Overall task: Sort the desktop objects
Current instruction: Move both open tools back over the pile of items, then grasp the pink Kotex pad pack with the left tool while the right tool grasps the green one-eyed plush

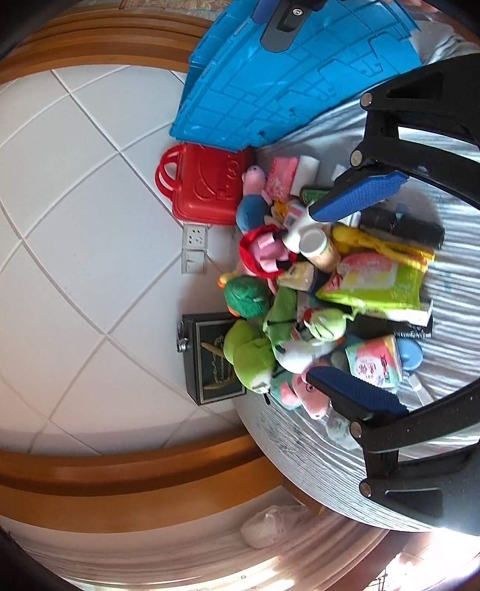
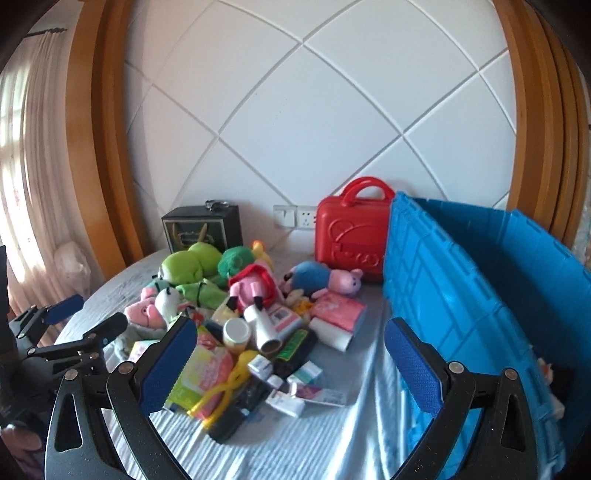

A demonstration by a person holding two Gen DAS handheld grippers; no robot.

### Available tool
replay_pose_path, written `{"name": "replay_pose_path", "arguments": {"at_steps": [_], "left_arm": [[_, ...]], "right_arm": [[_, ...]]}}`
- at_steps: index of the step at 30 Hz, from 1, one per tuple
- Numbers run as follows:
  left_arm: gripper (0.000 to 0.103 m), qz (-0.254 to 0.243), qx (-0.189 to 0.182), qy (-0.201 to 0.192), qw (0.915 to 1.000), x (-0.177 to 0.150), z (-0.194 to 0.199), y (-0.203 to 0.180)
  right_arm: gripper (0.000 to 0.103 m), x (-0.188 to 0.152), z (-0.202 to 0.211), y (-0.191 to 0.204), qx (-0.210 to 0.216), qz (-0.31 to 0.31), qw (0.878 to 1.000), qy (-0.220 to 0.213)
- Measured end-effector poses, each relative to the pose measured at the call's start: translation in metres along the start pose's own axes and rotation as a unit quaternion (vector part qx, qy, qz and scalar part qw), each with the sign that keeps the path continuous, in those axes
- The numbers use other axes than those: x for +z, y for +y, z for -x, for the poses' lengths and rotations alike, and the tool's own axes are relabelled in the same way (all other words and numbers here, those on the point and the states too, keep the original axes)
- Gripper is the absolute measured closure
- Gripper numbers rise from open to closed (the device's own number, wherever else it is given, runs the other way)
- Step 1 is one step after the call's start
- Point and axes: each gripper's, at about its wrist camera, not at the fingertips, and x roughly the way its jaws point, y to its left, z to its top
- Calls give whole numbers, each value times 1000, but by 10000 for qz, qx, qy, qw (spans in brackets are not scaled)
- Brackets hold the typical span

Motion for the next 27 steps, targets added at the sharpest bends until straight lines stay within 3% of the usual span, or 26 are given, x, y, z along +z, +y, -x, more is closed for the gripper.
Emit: {"name": "replay_pose_path", "arguments": {"at_steps": [5, 9, 12, 21, 27], "left_arm": [[23, 211, 160, 447, 9987, -20, -30, 57], [23, 369, 370, 722, 9960, -41, -52, 94], [23, 570, 290, 1053, 9924, -55, -77, 114], [23, 989, 84, 1742, 9797, -78, -154, 125], [23, 840, 41, 2079, 9745, -84, -201, 108]], "right_arm": [[0, -21, -37, 27, -135, -144, 9986, 493], [0, -31, -60, 25, -299, -203, 9967, 730], [0, -40, -77, 19, -351, -221, 9949, 920], [0, -80, -126, -19, -717, -407, 9817, 1714], [0, -80, -146, -30, -586, -577, 9810, 1760]]}}
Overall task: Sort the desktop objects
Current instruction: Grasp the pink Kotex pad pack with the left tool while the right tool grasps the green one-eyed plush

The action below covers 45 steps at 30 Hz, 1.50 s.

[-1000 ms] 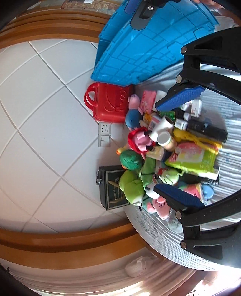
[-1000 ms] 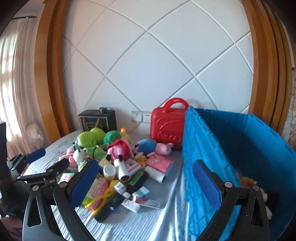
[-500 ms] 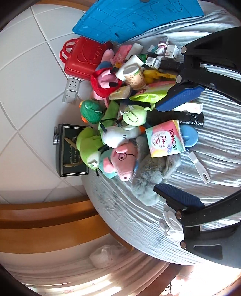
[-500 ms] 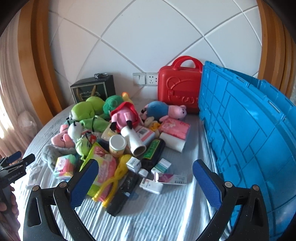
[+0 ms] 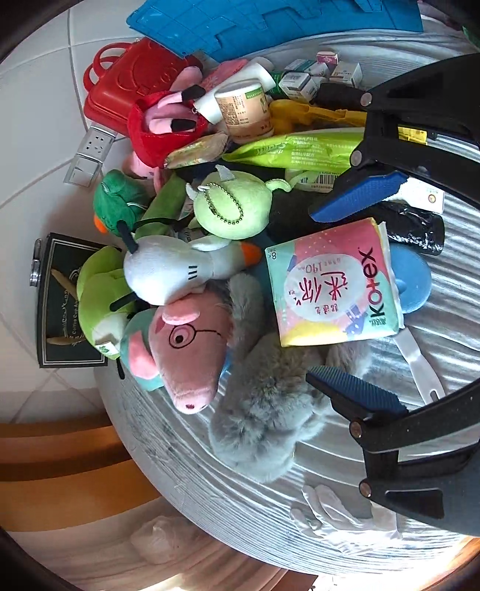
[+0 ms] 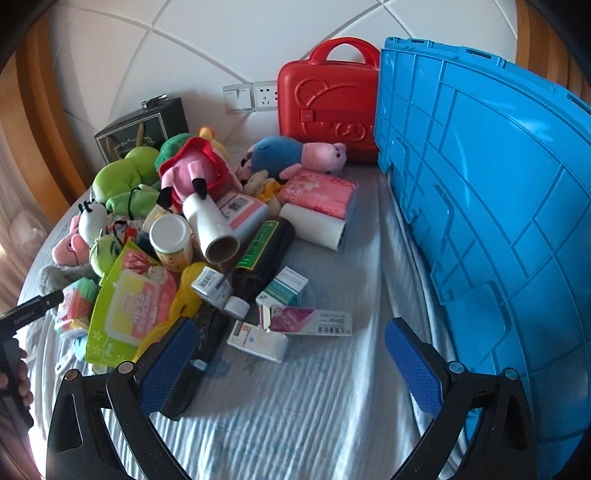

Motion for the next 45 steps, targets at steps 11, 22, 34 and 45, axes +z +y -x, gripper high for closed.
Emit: {"name": "replay_pose_path", "arguments": {"at_steps": [11, 22, 34, 45], "left_arm": [[36, -141, -50, 175, 9997, -8, -24, 12], [36, -159, 490, -697, 9962, 27, -2, 21], [36, -539, 869, -785, 9917, 27, -22, 12], [36, -458, 521, -1247, 9898, 27, 34, 8]], "right_arm": [[0, 15, -46, 90, 1164, 630, 9912, 10], [9, 51, -91, 219, 1773, 1675, 9697, 120], [42, 57, -148, 260, 1700, 2042, 9625, 549], [66, 63, -86, 237, 1957, 1816, 9637, 11]]}}
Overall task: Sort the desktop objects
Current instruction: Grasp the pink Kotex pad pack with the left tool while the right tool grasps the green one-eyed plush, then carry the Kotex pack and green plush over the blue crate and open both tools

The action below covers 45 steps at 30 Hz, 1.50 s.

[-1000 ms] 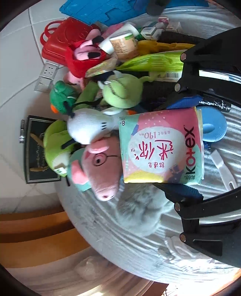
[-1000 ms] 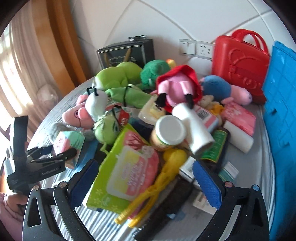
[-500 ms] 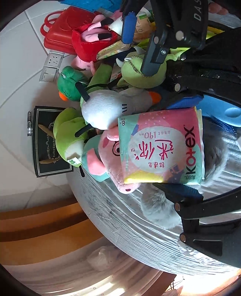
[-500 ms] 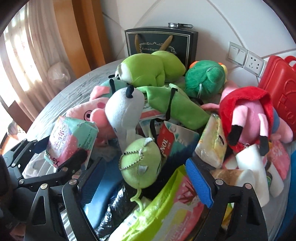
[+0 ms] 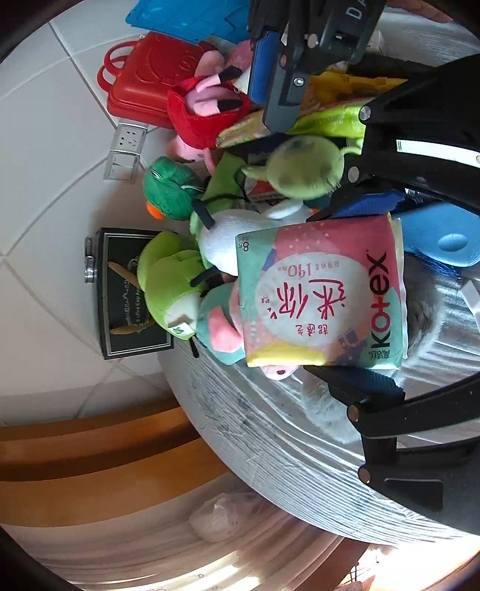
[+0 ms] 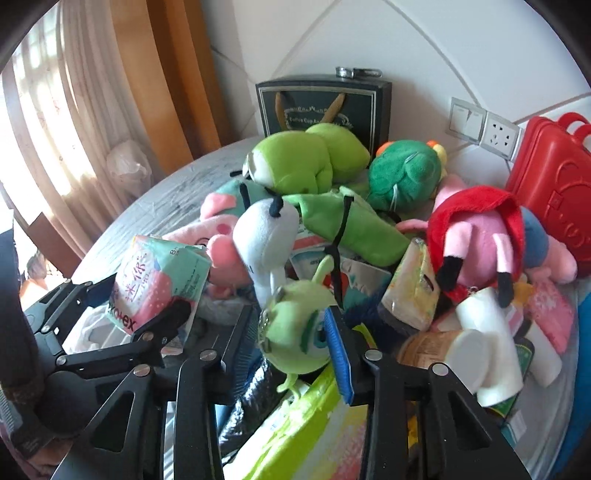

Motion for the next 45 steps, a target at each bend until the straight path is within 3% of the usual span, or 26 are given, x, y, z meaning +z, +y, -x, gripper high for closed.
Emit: {"name": "replay_pose_path", "arguments": {"at_steps": [3, 10, 13, 14, 15, 25, 28, 30, 32, 38, 45], "left_arm": [[36, -54, -38, -130, 9999, 3, 19, -1], [36, 71, 17, 23, 10000, -11, 30, 15], [36, 73, 32, 62, 9999, -16, 26, 20], [36, 69, 25, 64, 10000, -15, 24, 21], [36, 60, 40, 71, 9999, -15, 21, 22], [36, -16, -2, 505, 9987, -17, -45, 19], [36, -234, 126, 436, 9987, -16, -51, 12], [36, -268, 117, 425, 9987, -15, -53, 10], [36, -264, 104, 428, 9987, -15, -52, 11], [36, -72, -73, 310, 9995, -10, -30, 16], [36, -153, -321, -376, 9987, 4, 40, 7]], "right_arm": [[66, -1, 30, 3, -191, 34, 9996, -194], [63, -12, 45, 12, -216, 16, 9998, 29], [47, -16, 33, 20, -254, 60, 9995, 157], [35, -16, 27, 23, -265, 84, 9994, 201], [29, -17, 22, 23, -261, 89, 9993, 240], [30, 0, -53, 14, -346, 228, 9957, 828], [30, 4, -75, 7, -300, 184, 9943, 1010], [39, 6, -85, 3, -237, 174, 9934, 1109], [39, 6, -93, 2, -114, 176, 9922, 1227], [41, 7, -59, 7, -81, 133, 9961, 874], [41, 6, 33, 24, -325, 242, 9991, -75]]}}
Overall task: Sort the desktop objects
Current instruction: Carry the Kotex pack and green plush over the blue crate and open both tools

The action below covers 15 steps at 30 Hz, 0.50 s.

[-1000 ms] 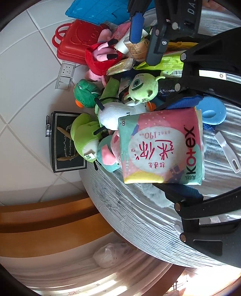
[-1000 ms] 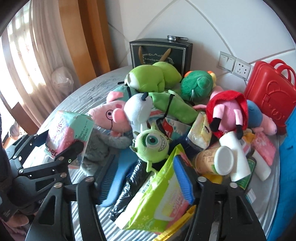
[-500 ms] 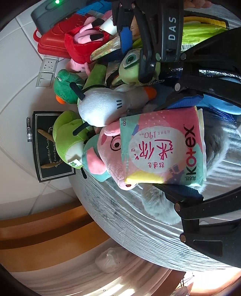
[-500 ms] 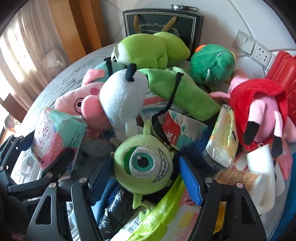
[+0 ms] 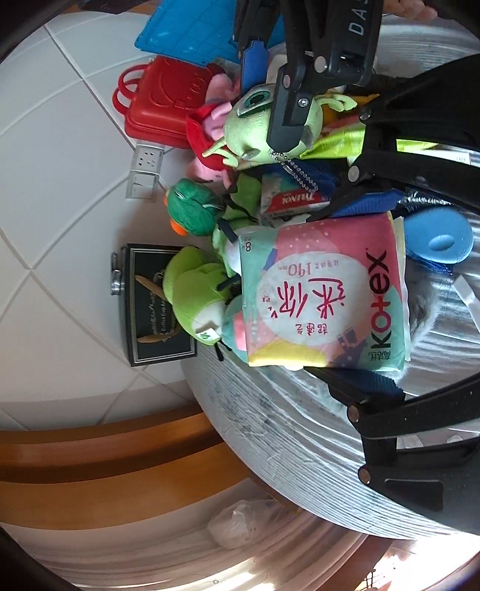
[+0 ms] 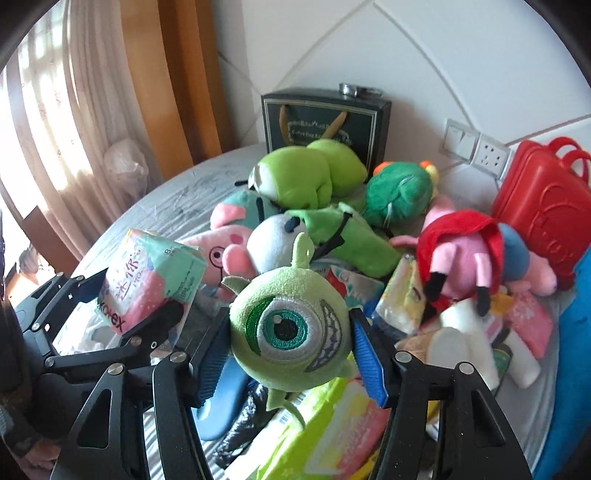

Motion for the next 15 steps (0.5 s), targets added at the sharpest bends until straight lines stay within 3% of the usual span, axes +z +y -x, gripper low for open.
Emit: {"name": "replay_pose_path", "arguments": {"at_steps": [6, 15], "left_arm": [[36, -209, -322, -568, 9976, 13, 61, -26], [36, -643, -1030, -1180, 9856, 29, 132, -97]], "right_arm": [[41, -8, 88, 8, -710, 22, 9934, -905], [41, -43, 217, -4, -1868, -158, 9637, -1903]]}}
